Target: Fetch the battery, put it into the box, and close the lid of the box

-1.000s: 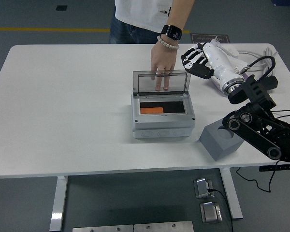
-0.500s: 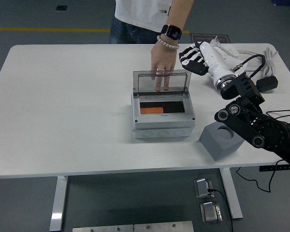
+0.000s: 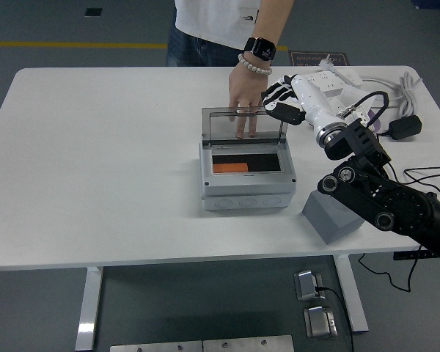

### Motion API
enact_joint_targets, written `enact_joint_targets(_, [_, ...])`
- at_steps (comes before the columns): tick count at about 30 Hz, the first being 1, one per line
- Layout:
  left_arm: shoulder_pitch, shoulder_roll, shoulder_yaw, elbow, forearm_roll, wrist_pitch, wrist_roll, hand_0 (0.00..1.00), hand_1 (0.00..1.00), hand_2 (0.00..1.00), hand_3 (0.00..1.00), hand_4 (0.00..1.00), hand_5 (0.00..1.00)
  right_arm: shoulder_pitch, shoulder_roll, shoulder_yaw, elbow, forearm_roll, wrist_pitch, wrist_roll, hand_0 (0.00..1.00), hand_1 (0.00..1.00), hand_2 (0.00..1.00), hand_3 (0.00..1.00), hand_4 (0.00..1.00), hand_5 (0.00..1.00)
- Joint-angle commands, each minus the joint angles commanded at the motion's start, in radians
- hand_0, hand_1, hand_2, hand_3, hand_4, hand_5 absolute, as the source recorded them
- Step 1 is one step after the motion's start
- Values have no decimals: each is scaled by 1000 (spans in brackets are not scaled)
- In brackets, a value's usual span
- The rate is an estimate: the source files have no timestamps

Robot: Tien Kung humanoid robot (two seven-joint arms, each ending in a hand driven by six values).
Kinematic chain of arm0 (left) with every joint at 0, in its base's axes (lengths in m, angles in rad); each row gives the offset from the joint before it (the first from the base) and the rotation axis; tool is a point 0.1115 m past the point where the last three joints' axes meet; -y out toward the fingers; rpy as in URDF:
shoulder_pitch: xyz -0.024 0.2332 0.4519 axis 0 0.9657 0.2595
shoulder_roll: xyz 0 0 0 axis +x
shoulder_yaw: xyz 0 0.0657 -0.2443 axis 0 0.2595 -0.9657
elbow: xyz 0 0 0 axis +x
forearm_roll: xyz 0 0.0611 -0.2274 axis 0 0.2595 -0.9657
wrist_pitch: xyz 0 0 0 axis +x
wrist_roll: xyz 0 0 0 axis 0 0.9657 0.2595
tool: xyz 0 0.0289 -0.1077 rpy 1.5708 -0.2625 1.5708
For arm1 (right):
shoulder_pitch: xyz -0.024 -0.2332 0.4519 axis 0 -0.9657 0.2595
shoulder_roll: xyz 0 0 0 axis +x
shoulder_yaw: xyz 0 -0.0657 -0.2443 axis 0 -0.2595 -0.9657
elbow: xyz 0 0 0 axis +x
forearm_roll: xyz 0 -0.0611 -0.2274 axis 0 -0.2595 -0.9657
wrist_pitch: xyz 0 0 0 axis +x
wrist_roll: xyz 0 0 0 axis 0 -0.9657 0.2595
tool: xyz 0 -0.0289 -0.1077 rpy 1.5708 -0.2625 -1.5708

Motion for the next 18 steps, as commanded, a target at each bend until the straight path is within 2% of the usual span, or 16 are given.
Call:
enact_joint_targets(8, [-2,5,-1,0,-9,3,-4,405,557,514,498,2,2,-4,-77,-74,117,6,27,-38,746,628,596,610,583,554])
enact_joint_targets(18, [-2,7,7,0,-24,4,-9,405,557,514,498,2,2,-16,-137,-90,208,-16,47,-76,718,611,596,609,579,567])
